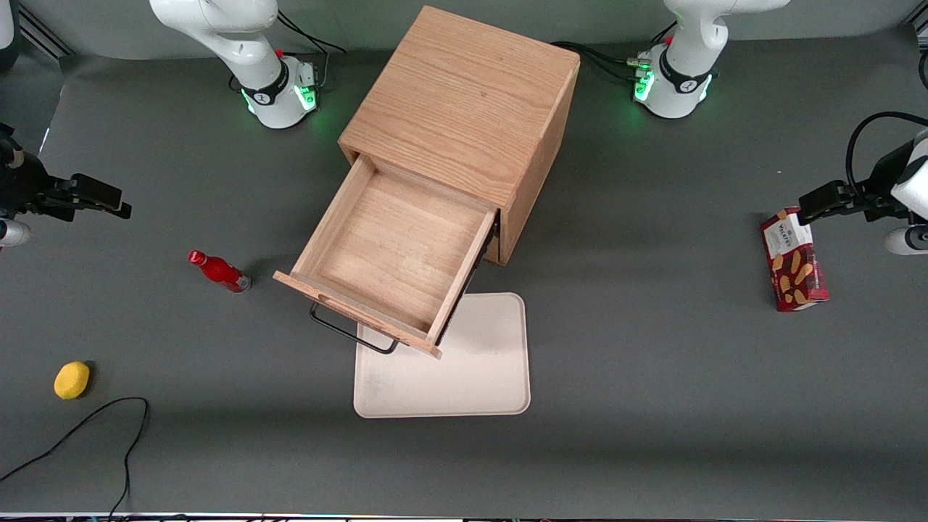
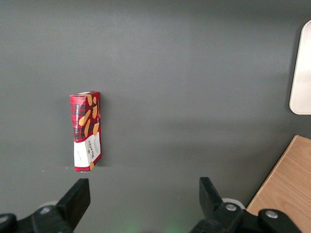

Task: Open upper drawer

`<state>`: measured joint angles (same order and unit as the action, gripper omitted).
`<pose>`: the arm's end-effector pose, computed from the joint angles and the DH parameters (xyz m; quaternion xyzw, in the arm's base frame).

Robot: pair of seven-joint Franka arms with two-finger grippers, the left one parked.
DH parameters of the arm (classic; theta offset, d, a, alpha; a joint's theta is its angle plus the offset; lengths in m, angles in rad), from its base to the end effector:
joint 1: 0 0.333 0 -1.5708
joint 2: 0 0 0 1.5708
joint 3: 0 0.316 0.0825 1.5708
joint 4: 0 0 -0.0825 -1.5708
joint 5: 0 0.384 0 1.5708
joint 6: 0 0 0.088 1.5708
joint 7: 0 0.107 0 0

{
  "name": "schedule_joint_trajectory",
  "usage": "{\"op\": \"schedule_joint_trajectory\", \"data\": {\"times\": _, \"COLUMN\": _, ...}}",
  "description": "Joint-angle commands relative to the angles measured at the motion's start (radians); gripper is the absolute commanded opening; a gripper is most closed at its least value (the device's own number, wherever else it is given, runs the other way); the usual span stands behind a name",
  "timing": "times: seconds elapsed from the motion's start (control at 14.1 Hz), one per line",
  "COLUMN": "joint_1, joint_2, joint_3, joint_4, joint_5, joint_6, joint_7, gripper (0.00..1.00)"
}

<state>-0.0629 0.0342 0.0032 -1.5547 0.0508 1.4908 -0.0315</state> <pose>0.5551 -0.0274 0.6066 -0.9984 0.0133 0.0478 0.0277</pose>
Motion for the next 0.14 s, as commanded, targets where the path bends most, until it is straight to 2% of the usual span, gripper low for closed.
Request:
{"op": "schedule_joint_trajectory", "data": {"times": 0.0, "joint_1": 0.018, "joint_2": 0.016, "joint_3": -0.017, "joint_4": 0.034, "joint_5": 0.012, "joint_6": -0.021, "joint_7": 0.018, "gripper": 1.0}}
{"op": "schedule_joint_trajectory", "data": {"times": 0.07, "joint_1": 0.018, "joint_2": 0.016, "joint_3": -0.017, "joint_4": 0.036, "joint_5": 0.012, "joint_6": -0.021, "joint_7": 0.019, "gripper": 1.0}}
